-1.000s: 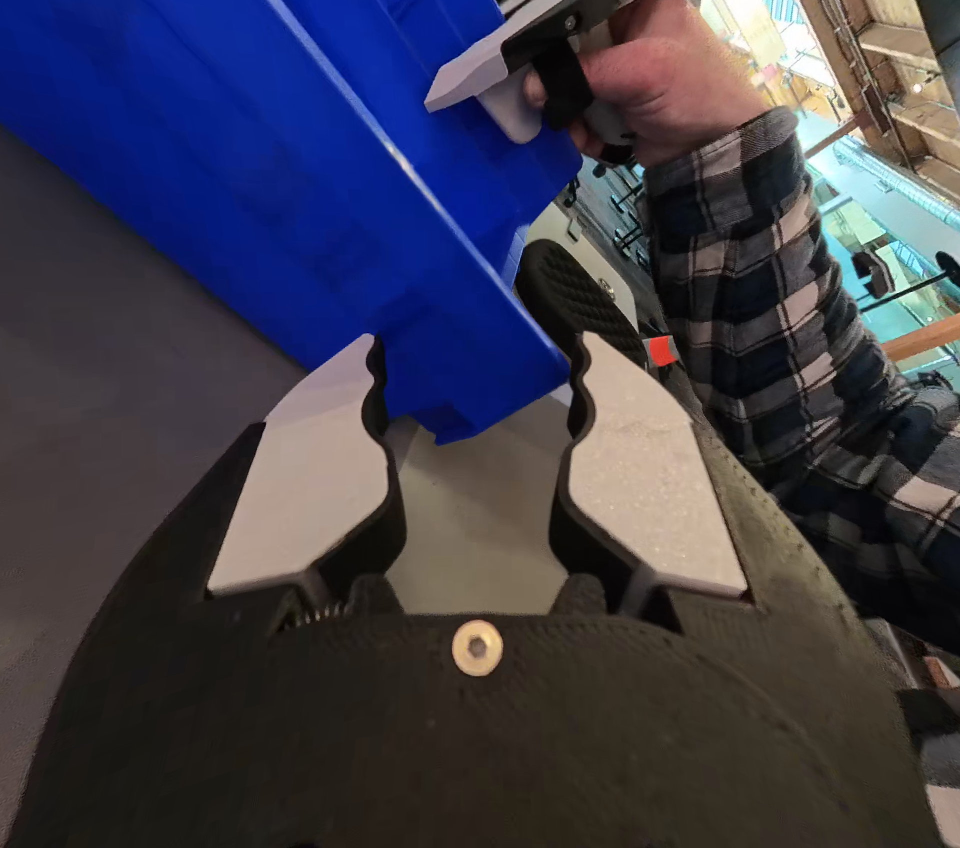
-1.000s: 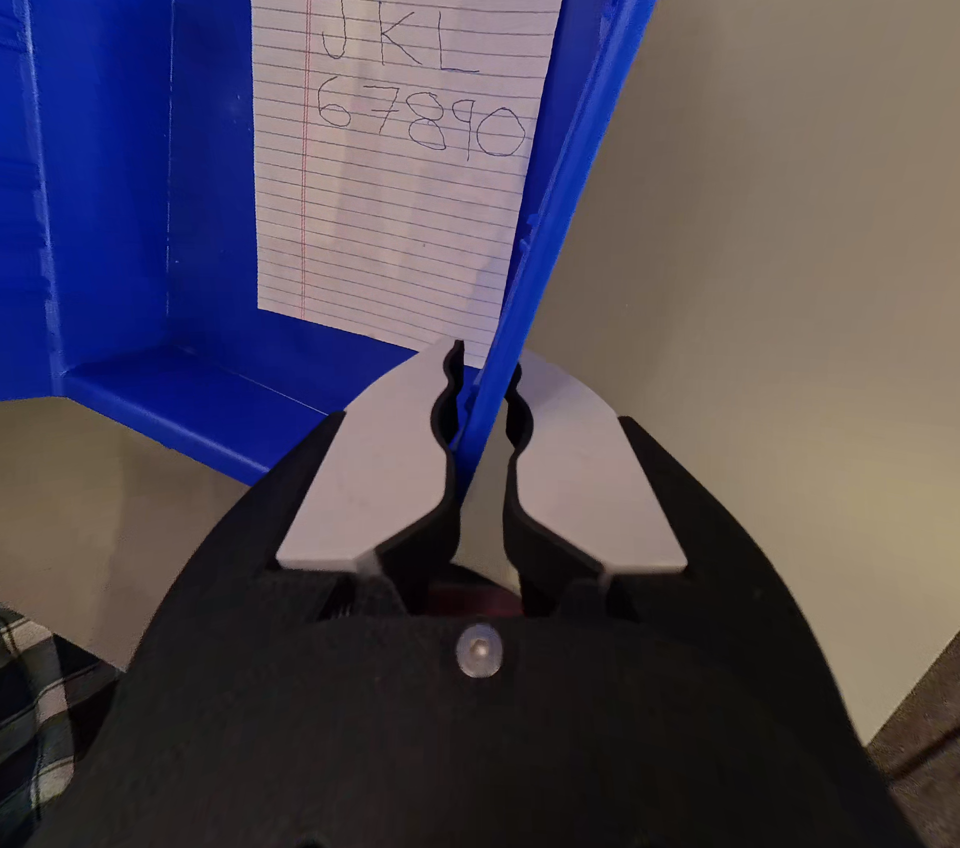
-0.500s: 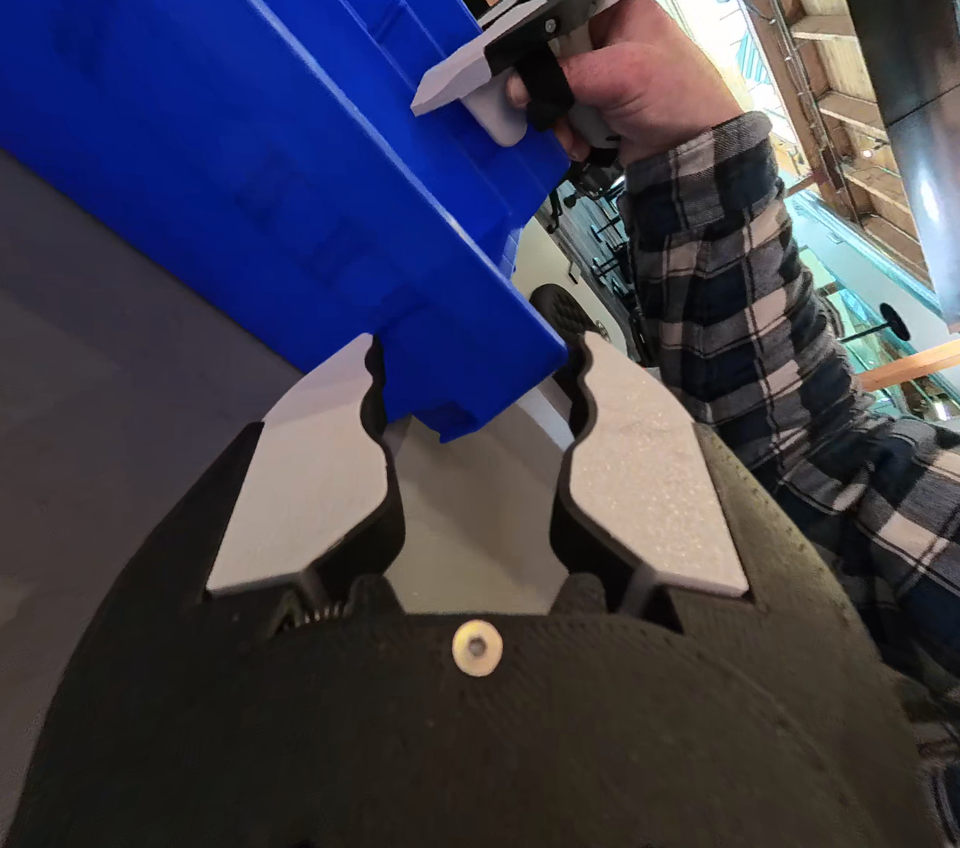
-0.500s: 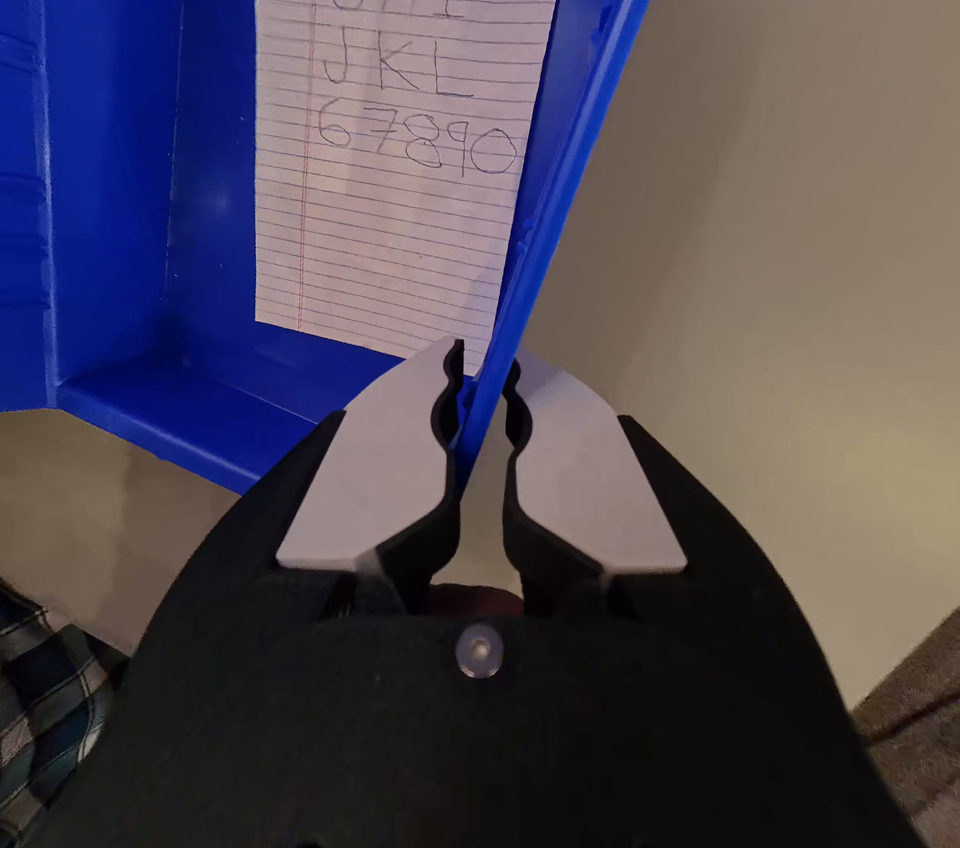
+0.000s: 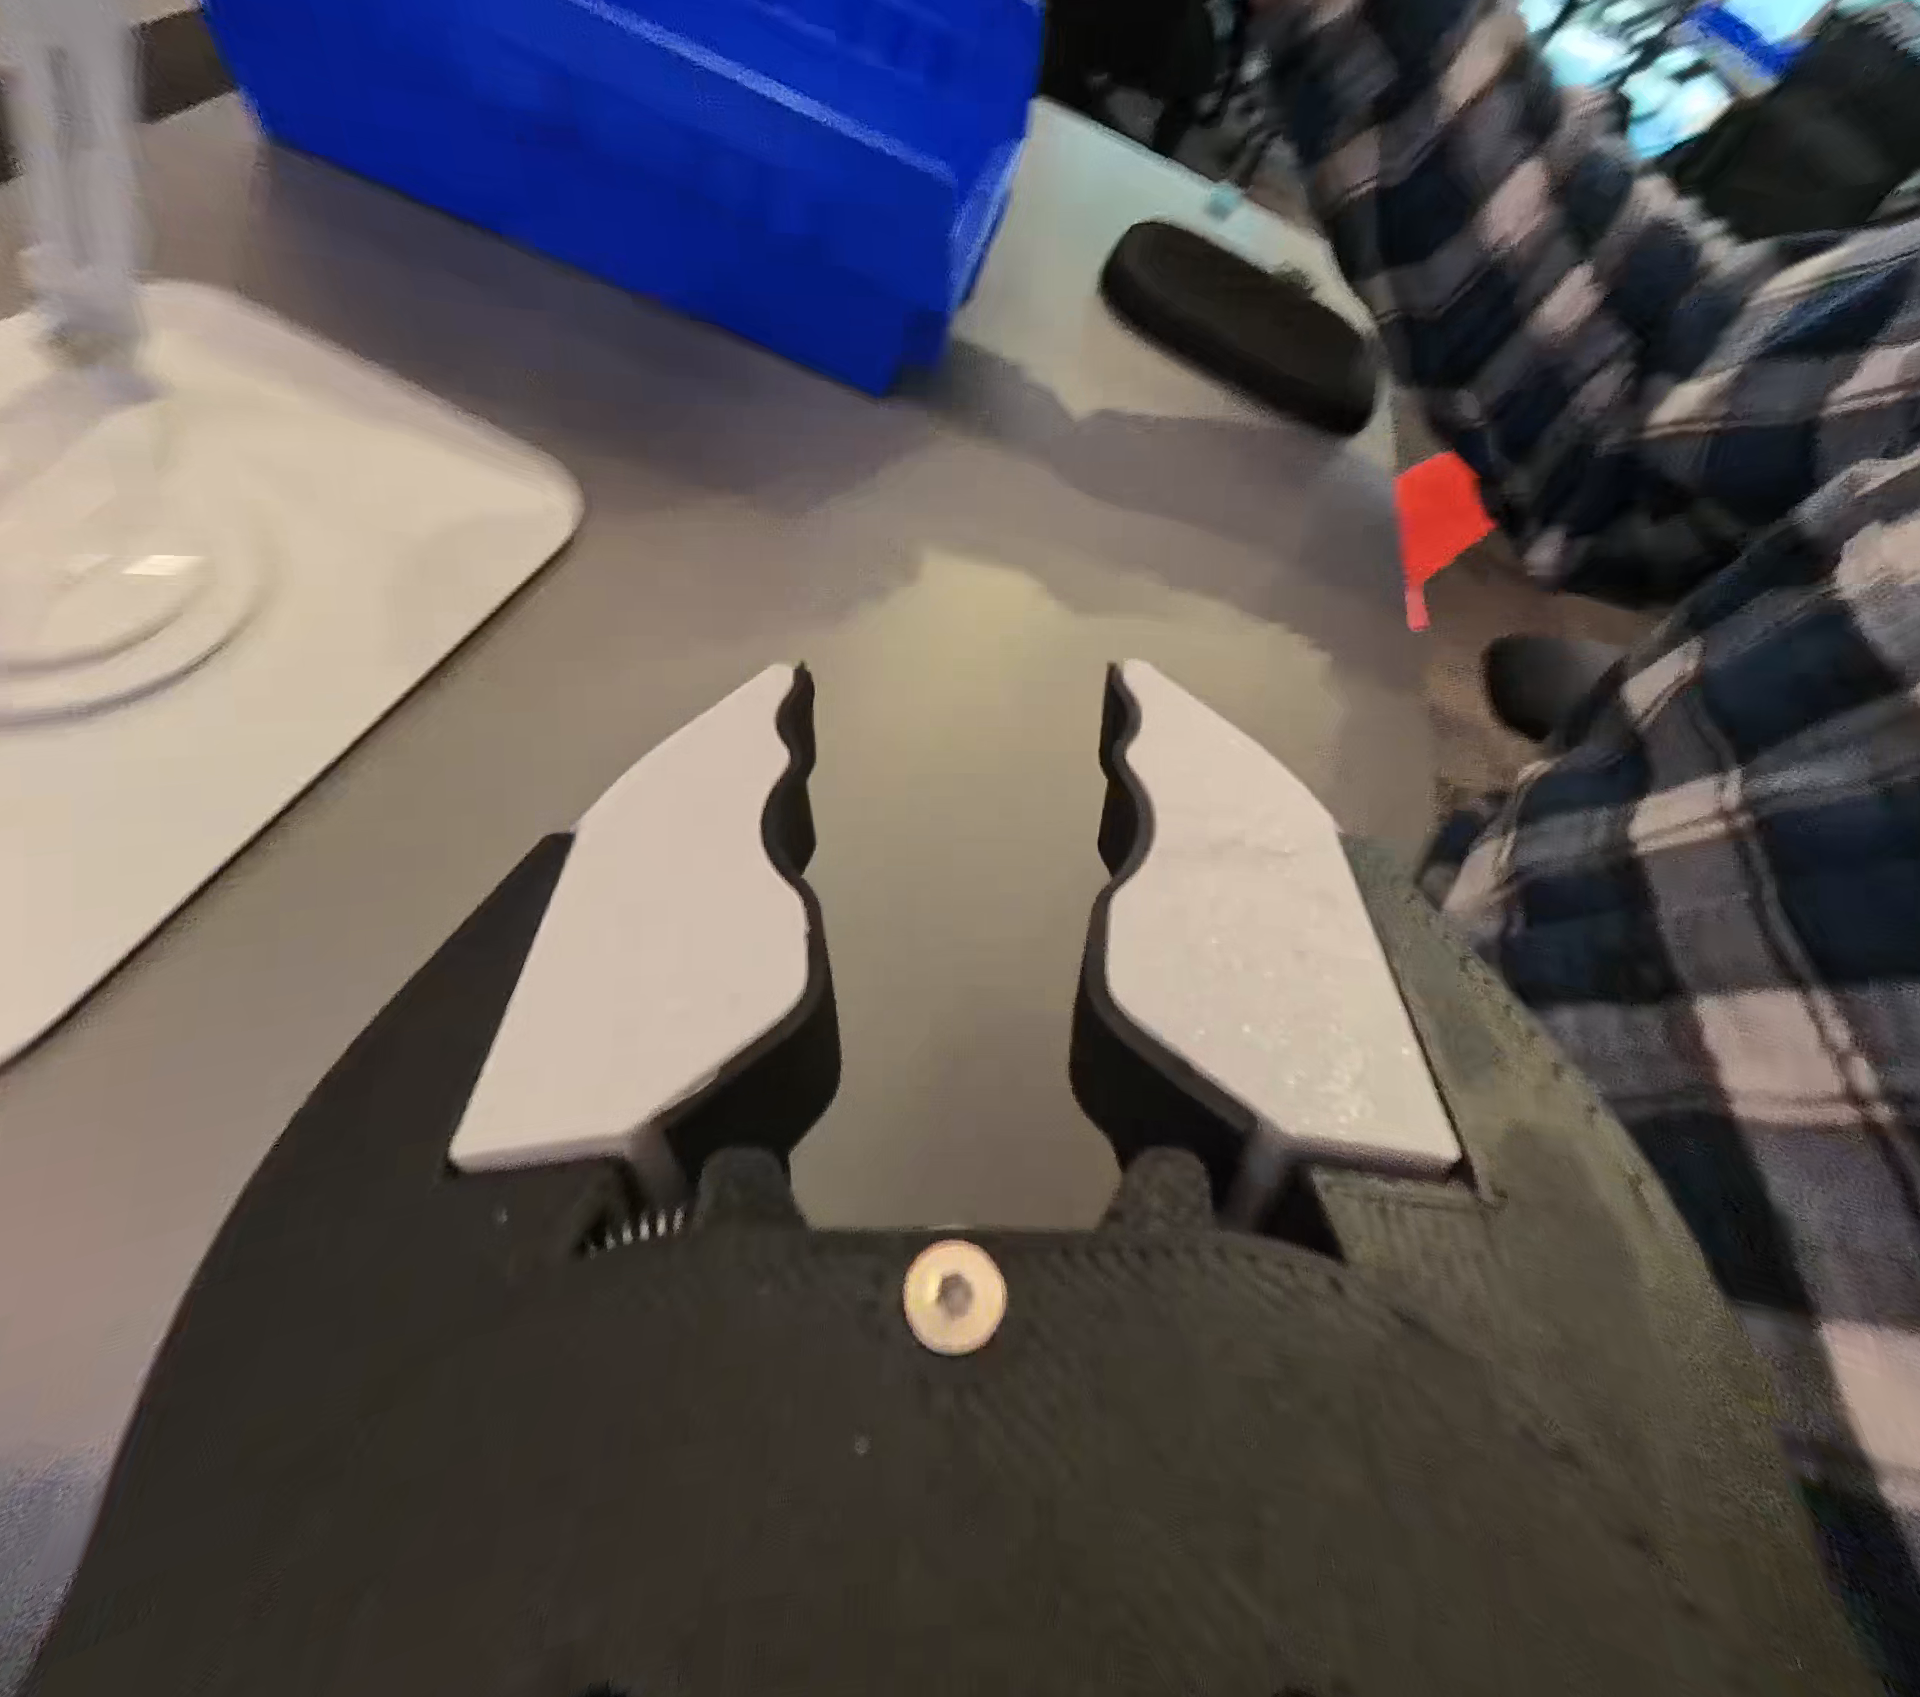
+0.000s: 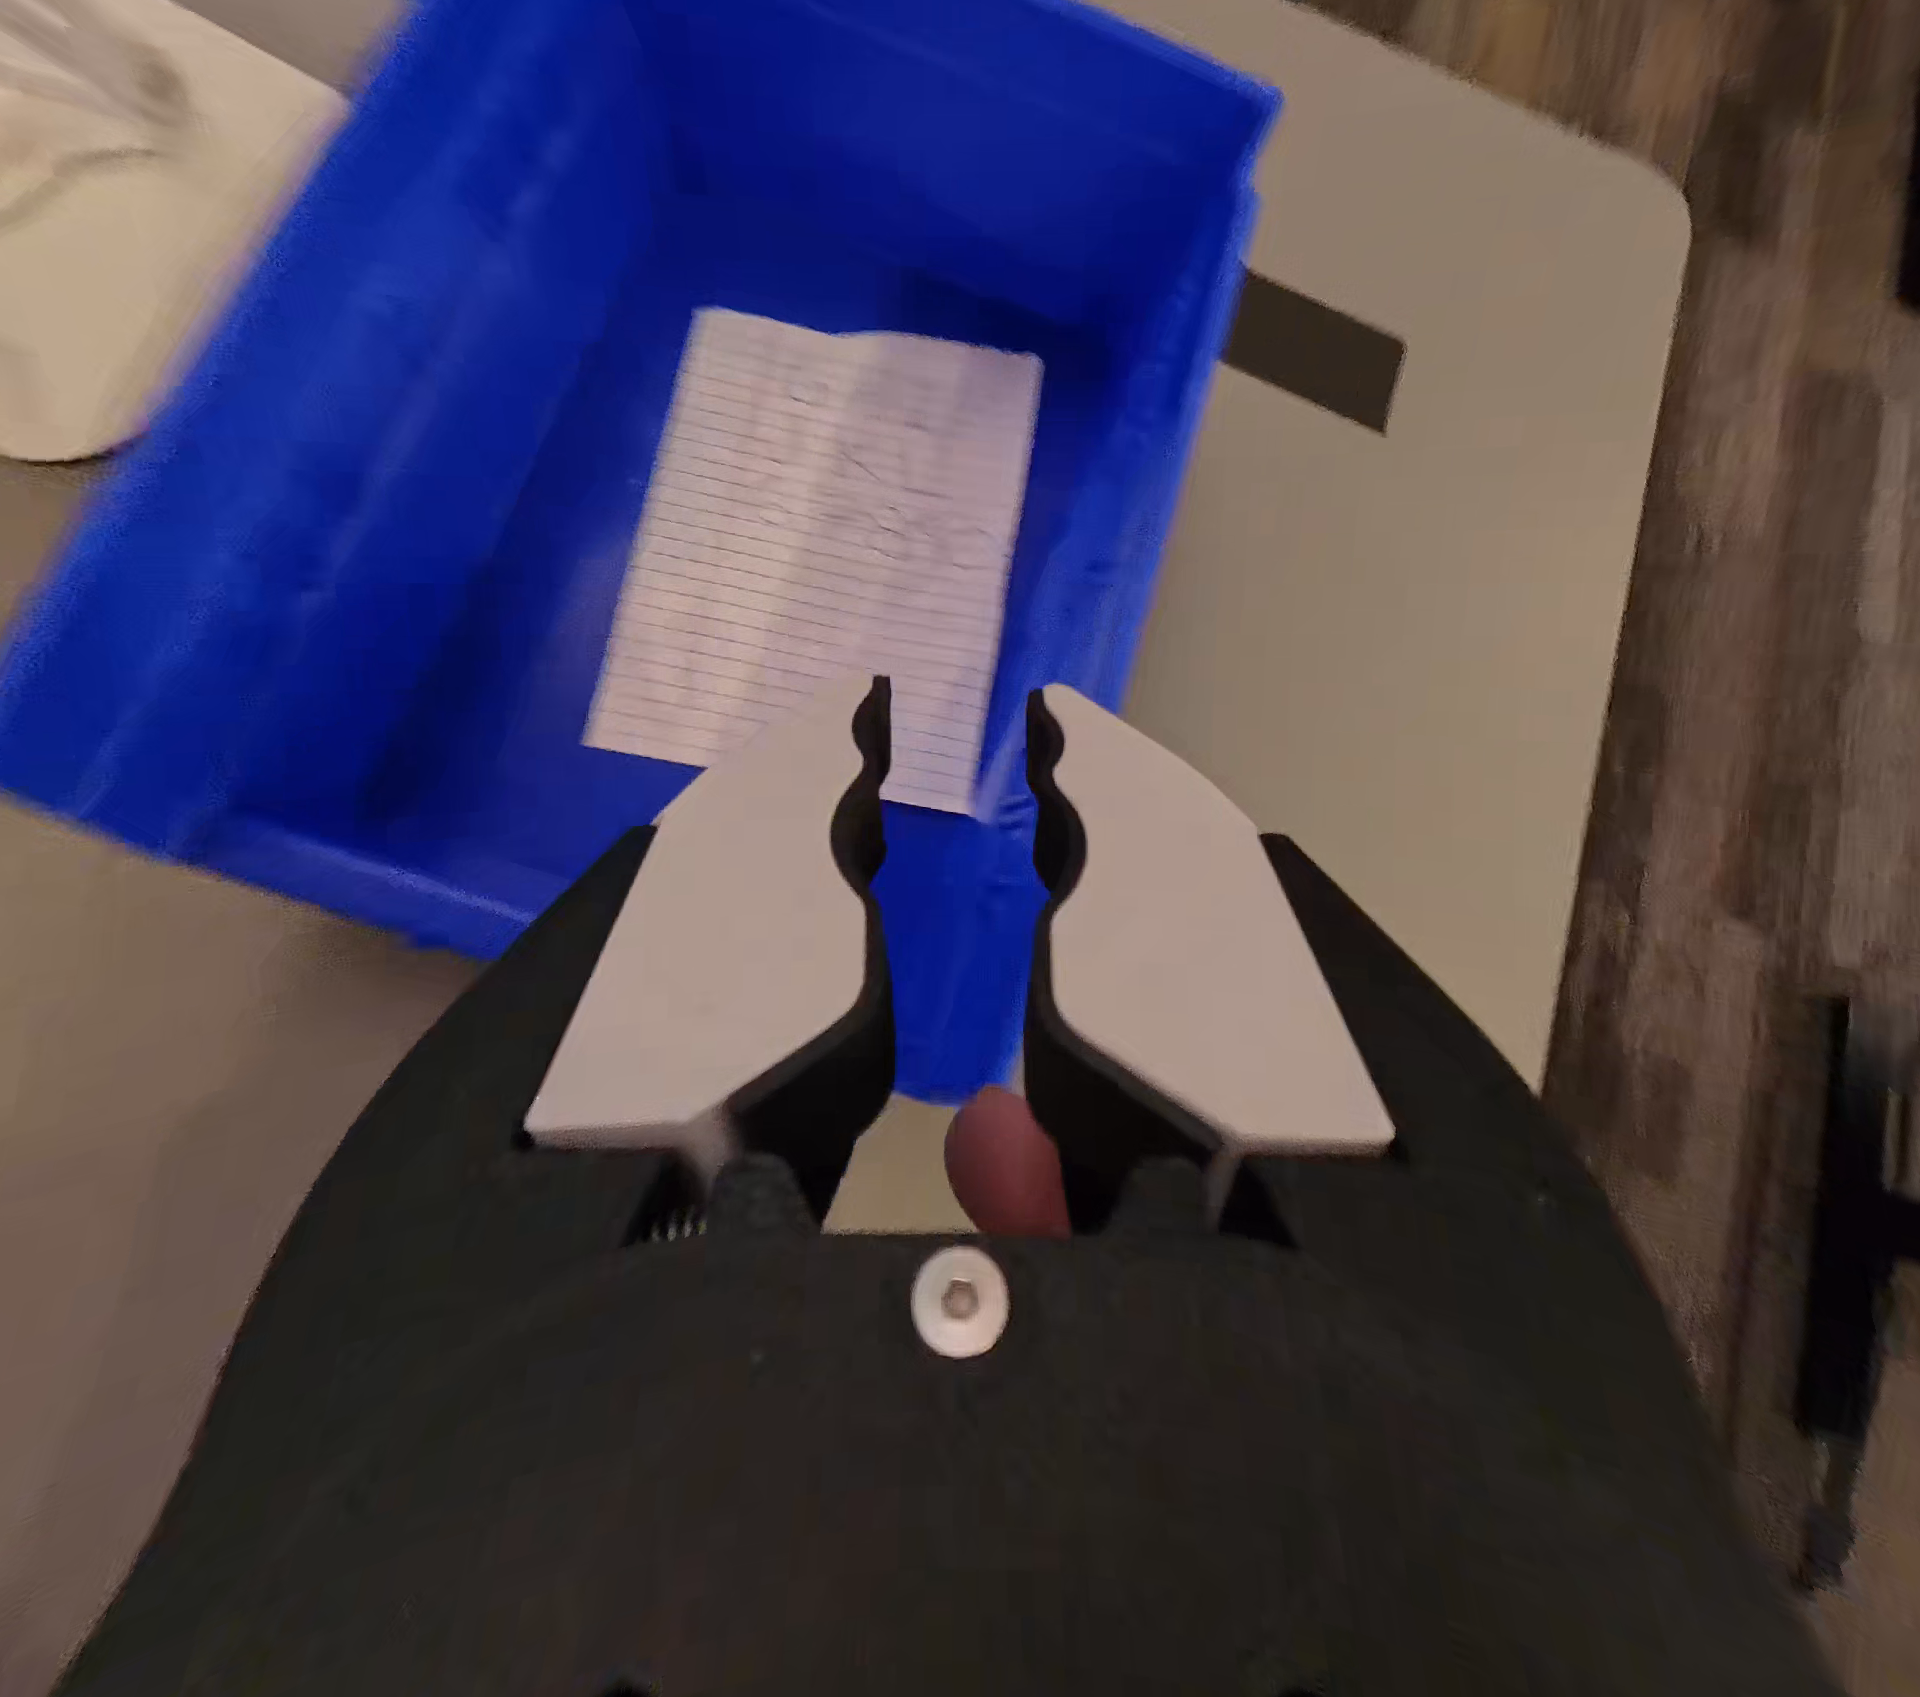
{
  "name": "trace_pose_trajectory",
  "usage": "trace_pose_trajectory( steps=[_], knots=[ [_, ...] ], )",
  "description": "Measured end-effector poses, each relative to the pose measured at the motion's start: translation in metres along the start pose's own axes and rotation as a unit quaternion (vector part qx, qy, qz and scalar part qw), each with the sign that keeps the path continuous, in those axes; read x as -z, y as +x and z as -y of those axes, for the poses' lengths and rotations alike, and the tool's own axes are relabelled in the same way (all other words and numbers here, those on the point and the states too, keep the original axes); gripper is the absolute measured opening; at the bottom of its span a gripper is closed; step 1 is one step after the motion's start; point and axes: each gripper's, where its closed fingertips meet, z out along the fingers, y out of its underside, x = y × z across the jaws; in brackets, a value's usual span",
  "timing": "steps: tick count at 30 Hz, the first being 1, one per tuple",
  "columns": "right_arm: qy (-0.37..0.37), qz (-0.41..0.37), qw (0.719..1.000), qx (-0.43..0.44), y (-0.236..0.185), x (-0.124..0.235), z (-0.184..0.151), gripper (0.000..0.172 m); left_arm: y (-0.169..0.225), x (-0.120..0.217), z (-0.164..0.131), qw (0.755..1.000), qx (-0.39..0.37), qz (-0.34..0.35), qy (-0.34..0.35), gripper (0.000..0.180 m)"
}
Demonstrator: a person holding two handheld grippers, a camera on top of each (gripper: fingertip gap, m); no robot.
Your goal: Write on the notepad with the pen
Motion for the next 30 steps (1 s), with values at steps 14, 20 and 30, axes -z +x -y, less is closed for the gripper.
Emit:
trace_pose_trajectory(
  steps=[14, 20, 30],
  knots=[
    [0.096, 0.192, 0.975, 0.064, -0.265, -0.019, -0.03, 0.0, -0.07, 0.146, -0.065, 0.955, -0.01, 0.297, -0.008, 0.002],
    [0.088, 0.172, 0.978, 0.077, -0.271, -0.047, -0.044, 0.0, -0.132, 0.214, -0.047, 0.91, 0.03, 0.413, 0.018, 0.011],
    [0.115, 0.162, 0.972, 0.128, -0.283, -0.049, -0.043, 0.0, -0.177, 0.233, -0.063, 0.834, 0.014, 0.55, -0.039, 0.002]
  ],
)
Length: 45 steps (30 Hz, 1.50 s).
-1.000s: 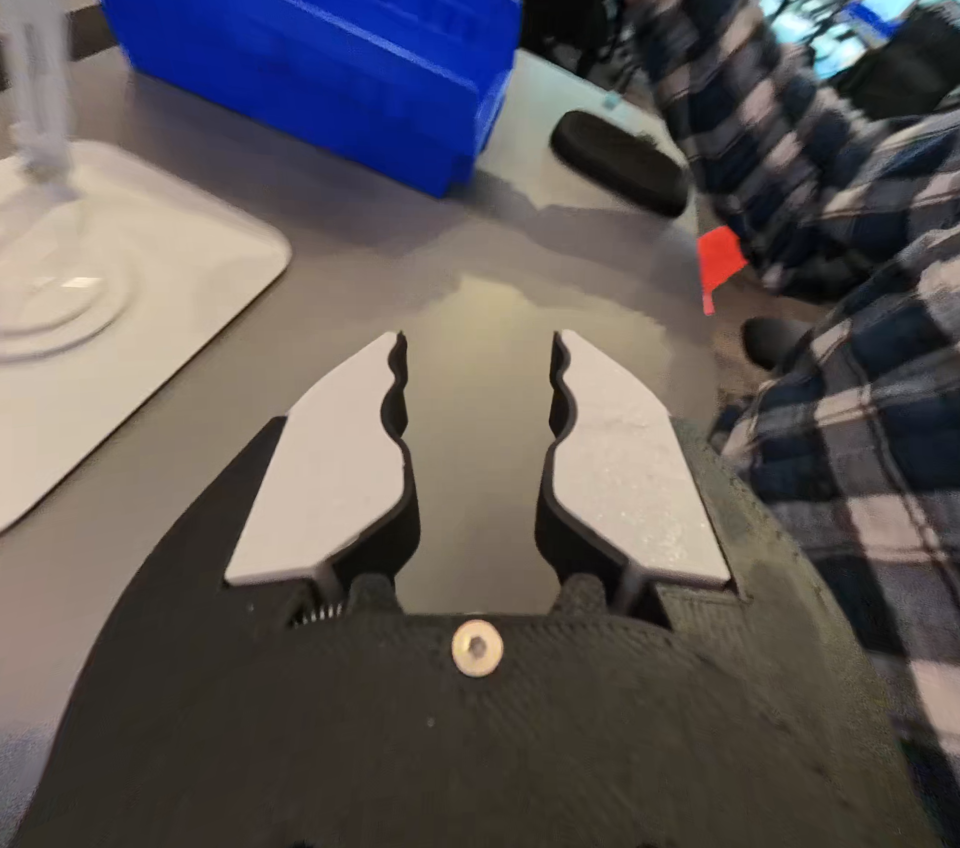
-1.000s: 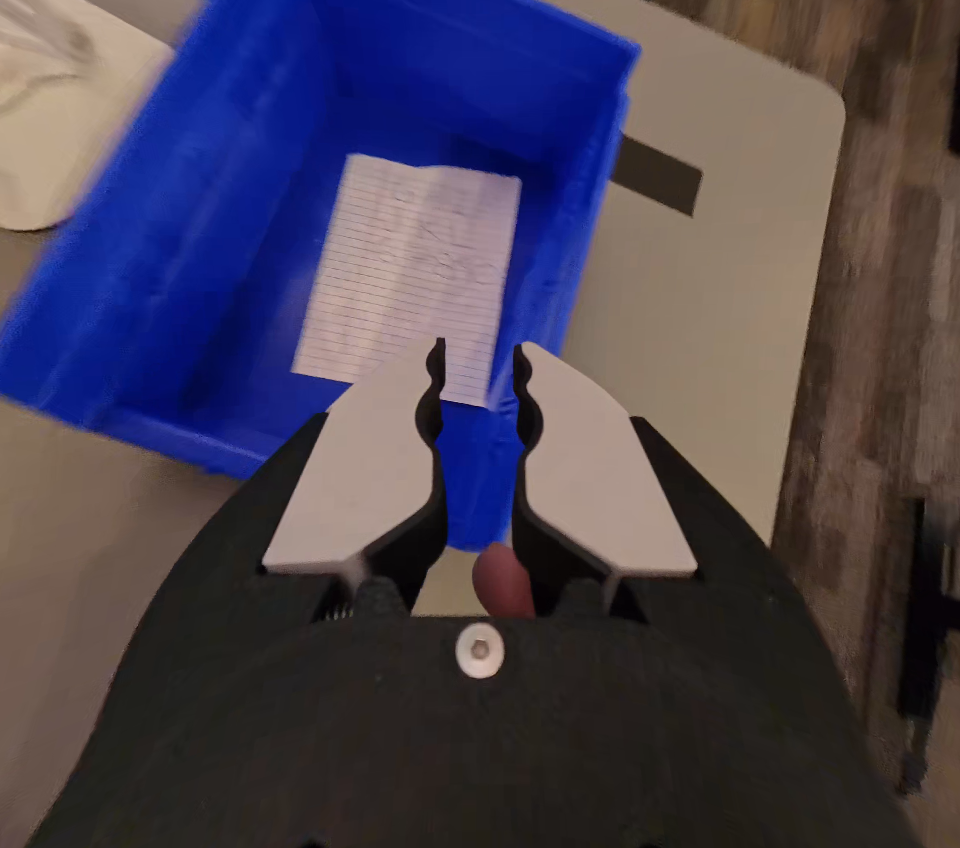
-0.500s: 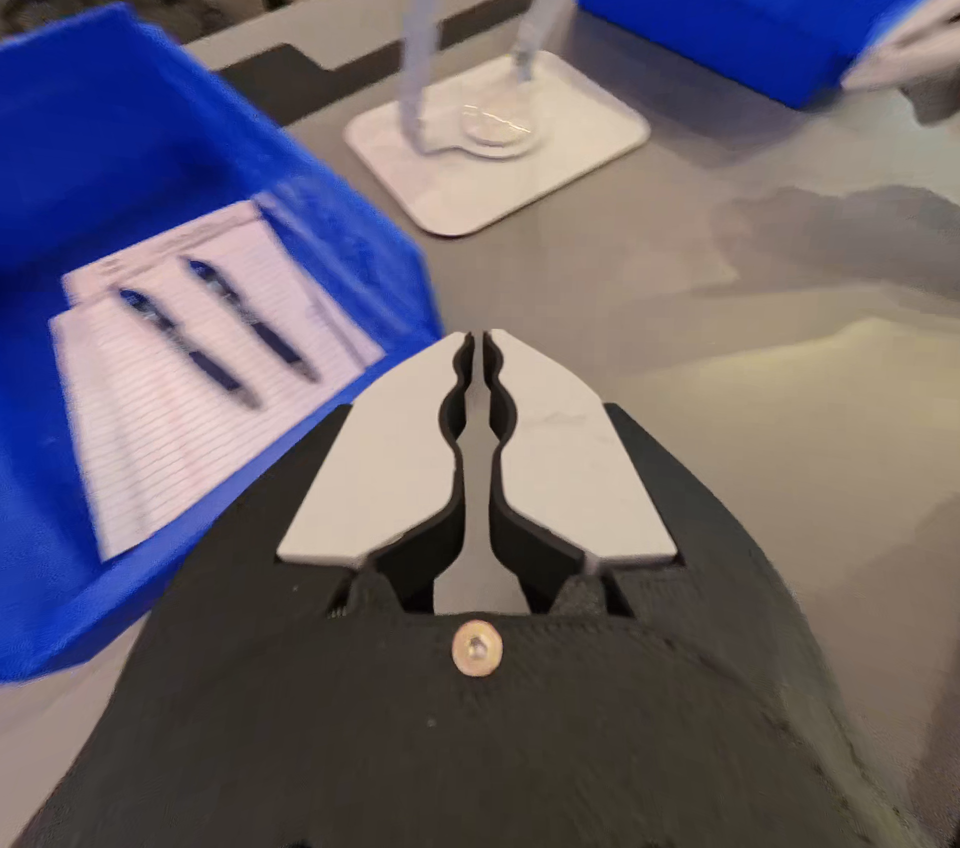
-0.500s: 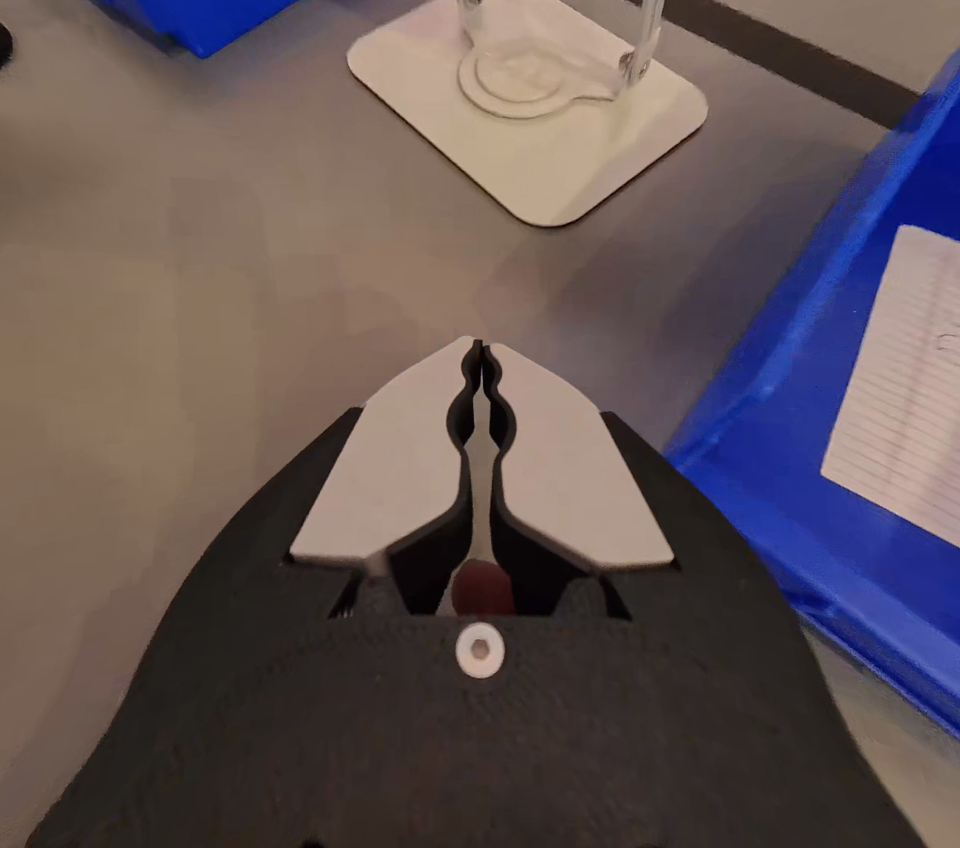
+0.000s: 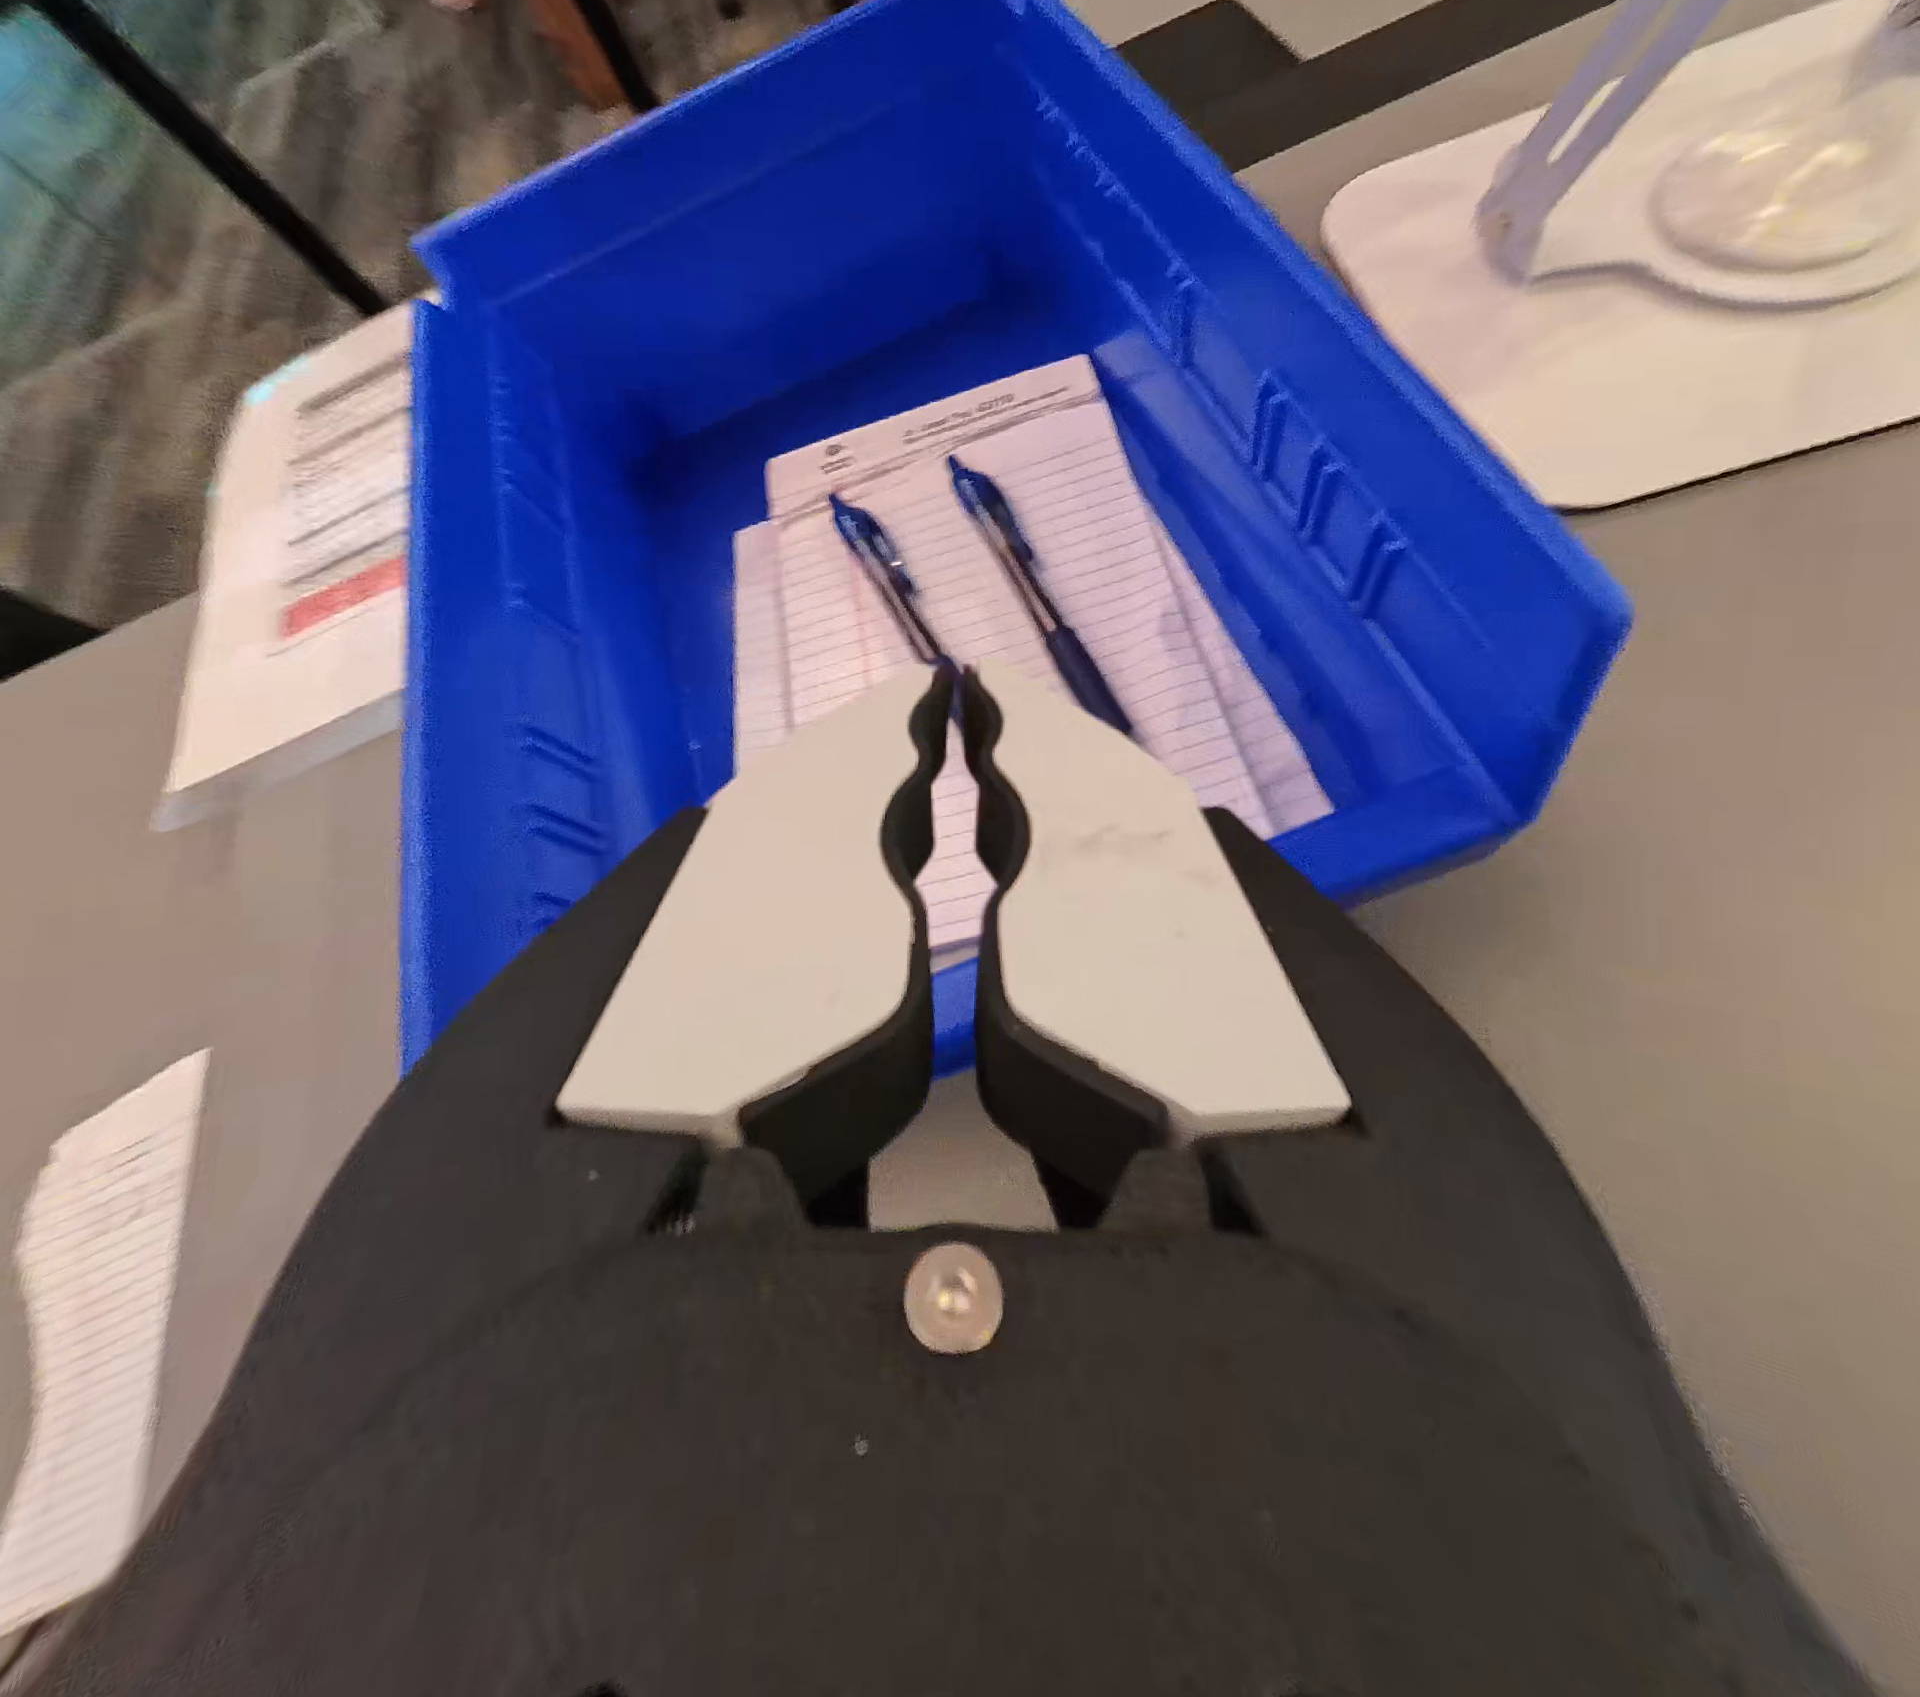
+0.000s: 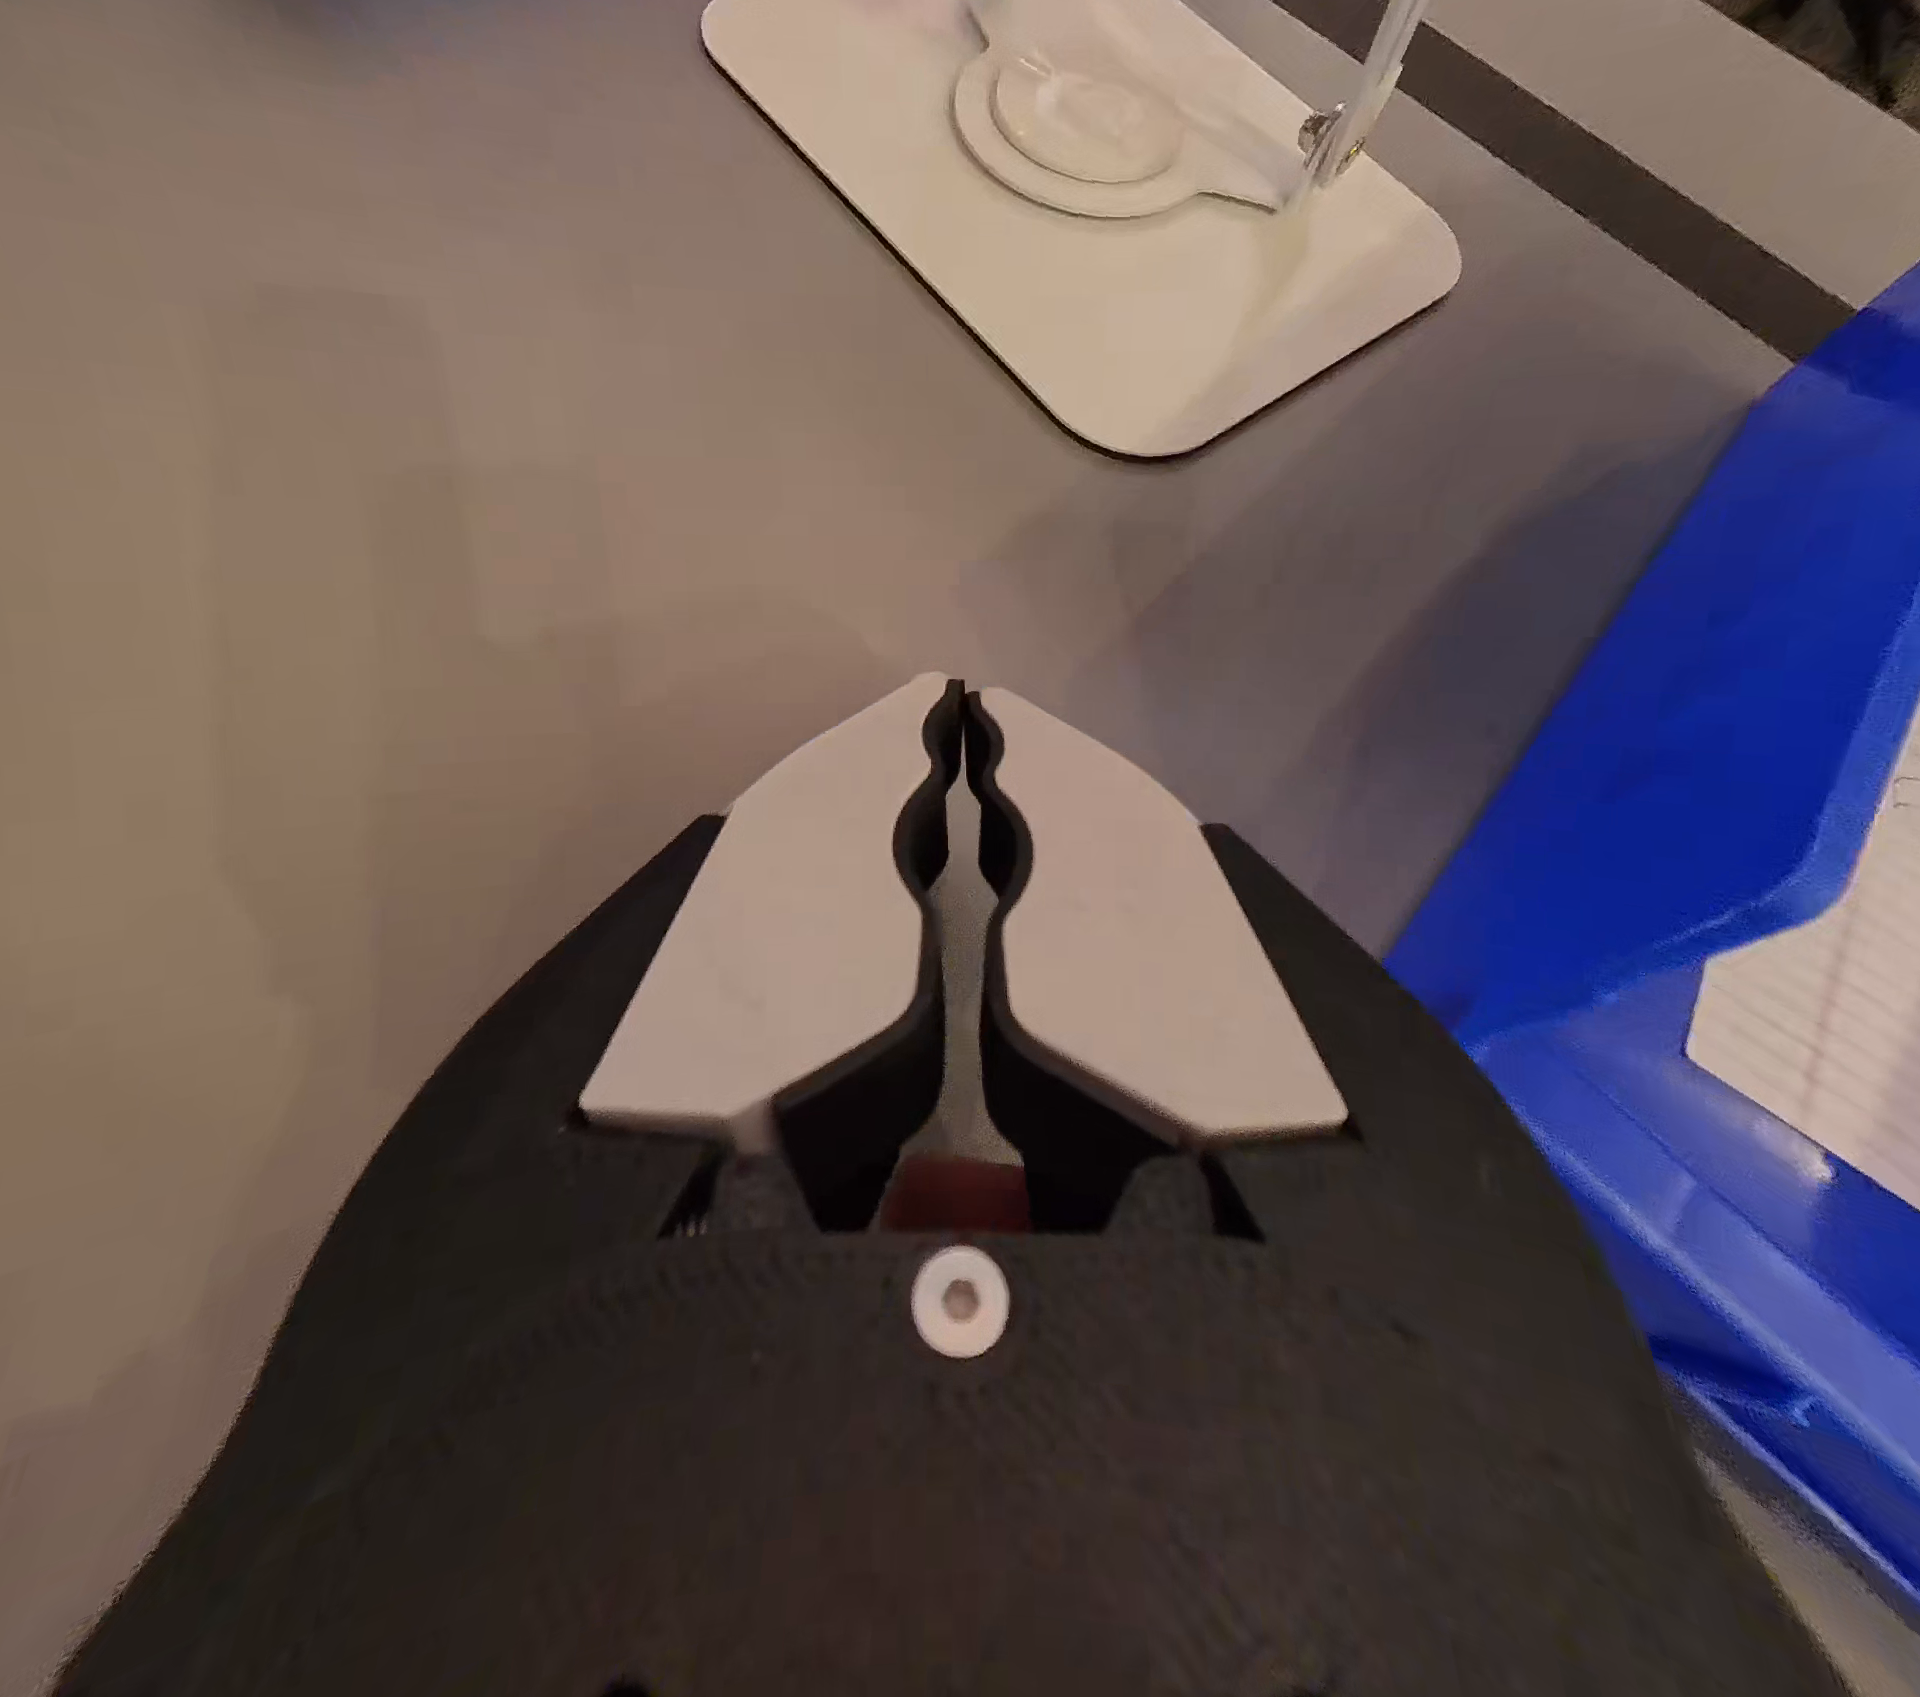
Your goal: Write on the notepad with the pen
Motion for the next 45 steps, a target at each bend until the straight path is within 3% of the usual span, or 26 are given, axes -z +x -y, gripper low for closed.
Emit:
trace_pose_trajectory(
  steps=[3, 7, 13, 19, 24, 27, 30, 33, 36, 42, 45],
  knots=[
    [0.0, 0.011, 1.0, -0.004, -0.004, -0.004, -0.001, 0.0, -0.009, -0.001, -0.007, 0.999, -0.021, 0.037, -0.019, 0.001],
    [-0.007, 0.003, 1.0, 0.01, -0.005, -0.002, -0.004, 0.001, -0.016, -0.01, -0.004, 0.998, 0.037, 0.012, -0.041, 0.026],
    [-0.014, 0.014, 1.0, 0.006, -0.007, -0.004, -0.008, 0.002, -0.025, -0.048, 0.025, 0.992, 0.099, -0.028, -0.074, 0.018],
    [-0.019, 0.021, 1.0, -0.006, -0.005, -0.003, -0.012, 0.002, -0.02, -0.105, -0.013, 0.969, 0.132, -0.055, -0.202, 0.03],
    [-0.018, 0.029, 0.999, -0.016, -0.003, -0.003, -0.014, 0.003, -0.015, -0.12, -0.042, 0.952, 0.113, -0.042, -0.282, 0.033],
    [-0.018, 0.034, 0.999, -0.021, -0.003, -0.003, -0.014, 0.003, -0.016, -0.123, -0.044, 0.952, 0.091, -0.031, -0.291, 0.012],
    [-0.017, 0.036, 0.999, -0.024, -0.003, -0.003, -0.014, 0.003, -0.015, -0.124, -0.045, 0.951, 0.08, -0.031, -0.299, 0.011],
    [-0.017, 0.036, 0.999, -0.026, -0.003, -0.003, -0.014, 0.003, -0.019, -0.124, -0.042, 0.955, 0.077, -0.027, -0.285, 0.01],
    [-0.016, 0.035, 0.999, -0.027, -0.002, -0.002, -0.014, 0.002, -0.02, -0.113, -0.025, 0.967, 0.102, -0.042, -0.229, 0.01],
    [-0.013, 0.034, 0.999, -0.031, 0.0, -0.001, -0.014, 0.002, -0.013, -0.048, 0.019, 0.983, 0.131, -0.081, -0.101, 0.01],
    [-0.009, 0.036, 0.999, -0.035, 0.0, 0.0, -0.012, 0.002, 0.013, -0.01, 0.039, 0.975, 0.162, -0.145, -0.035, 0.01]
  ],
)
